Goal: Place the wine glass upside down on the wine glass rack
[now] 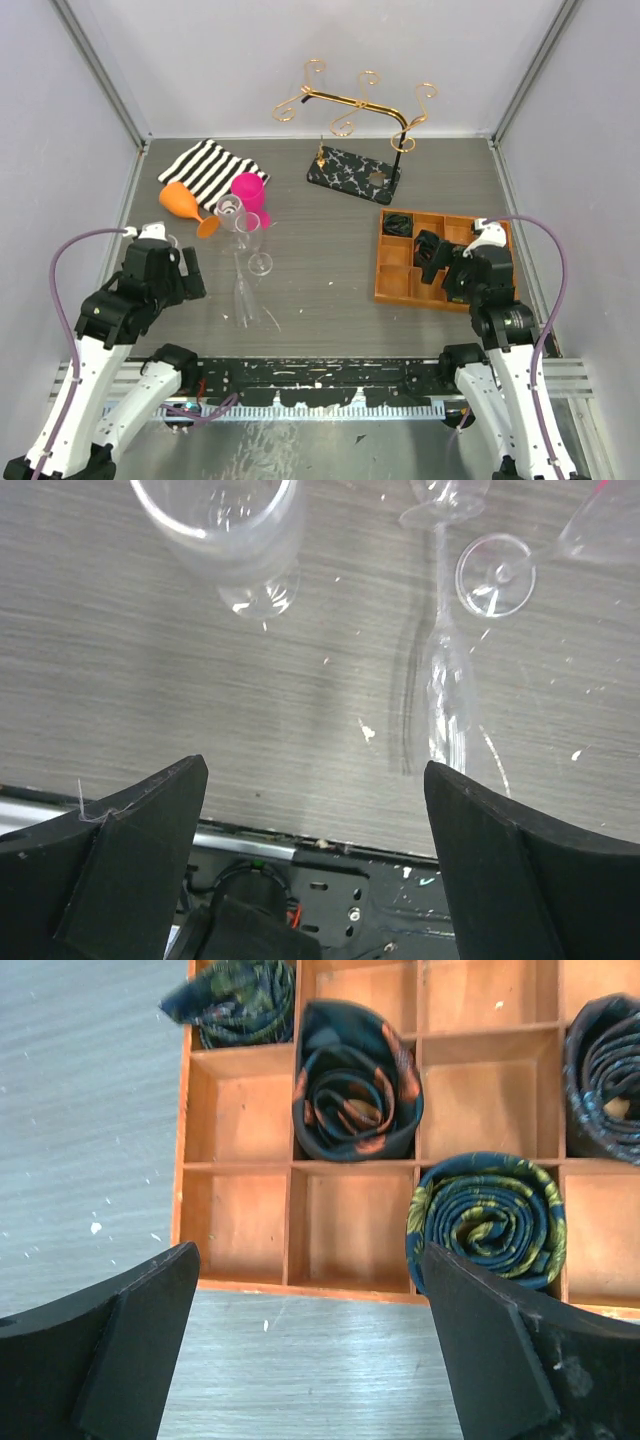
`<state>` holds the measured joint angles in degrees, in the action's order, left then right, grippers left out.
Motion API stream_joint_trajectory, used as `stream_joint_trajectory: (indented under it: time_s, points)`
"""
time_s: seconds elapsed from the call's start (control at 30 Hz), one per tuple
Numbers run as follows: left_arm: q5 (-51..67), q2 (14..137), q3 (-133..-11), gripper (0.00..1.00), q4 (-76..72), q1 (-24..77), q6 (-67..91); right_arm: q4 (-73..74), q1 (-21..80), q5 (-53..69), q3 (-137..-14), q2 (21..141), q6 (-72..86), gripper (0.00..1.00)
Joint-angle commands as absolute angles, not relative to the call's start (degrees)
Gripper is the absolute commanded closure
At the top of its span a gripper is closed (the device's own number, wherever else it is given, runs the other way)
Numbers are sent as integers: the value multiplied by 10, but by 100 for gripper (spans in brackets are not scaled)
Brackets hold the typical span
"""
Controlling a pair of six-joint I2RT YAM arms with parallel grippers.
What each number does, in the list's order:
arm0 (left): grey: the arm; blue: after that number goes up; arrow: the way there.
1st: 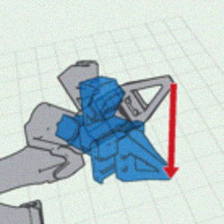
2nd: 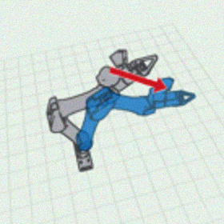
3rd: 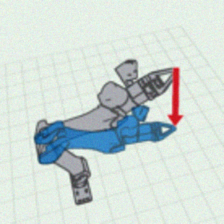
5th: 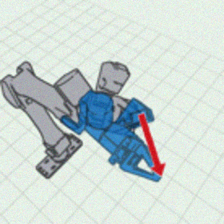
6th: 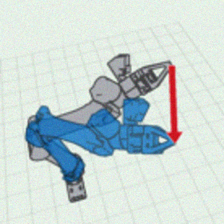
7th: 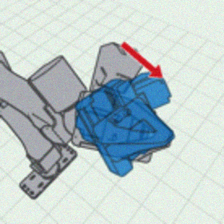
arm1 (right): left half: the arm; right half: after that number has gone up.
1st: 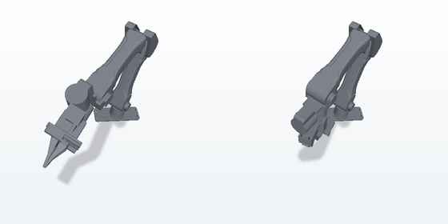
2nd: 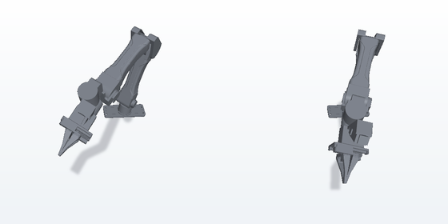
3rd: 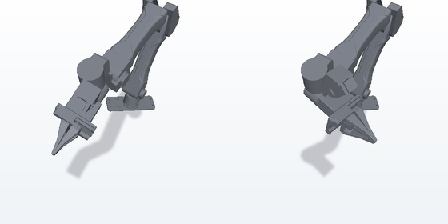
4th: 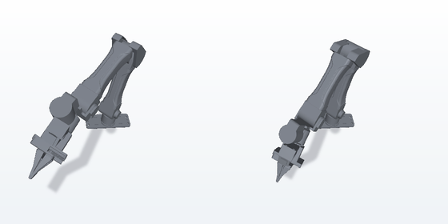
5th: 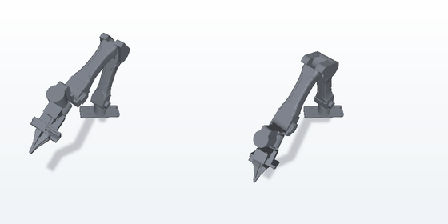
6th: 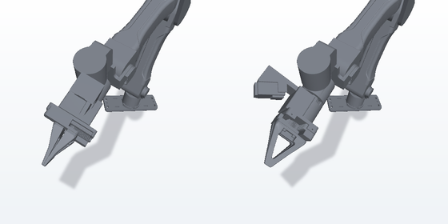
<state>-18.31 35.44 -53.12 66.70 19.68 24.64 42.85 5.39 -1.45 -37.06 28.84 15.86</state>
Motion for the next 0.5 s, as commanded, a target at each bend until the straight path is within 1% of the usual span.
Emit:
stream_joint_trajectory:
  time_s: [0.0, 0.27, 0.47]
  points:
    - [-162, 380, -564, 3, 607, 182, 235, 385, 33, -8, -428, 316, 172, 1]
    - [-166, 377, -563, 2, 550, 171, 227, 355, 17, -3, -458, 398, 231, 0]
    - [-147, 368, -559, 2, 521, 169, 218, 333, 13, -34, -470, 469, 276, 0]
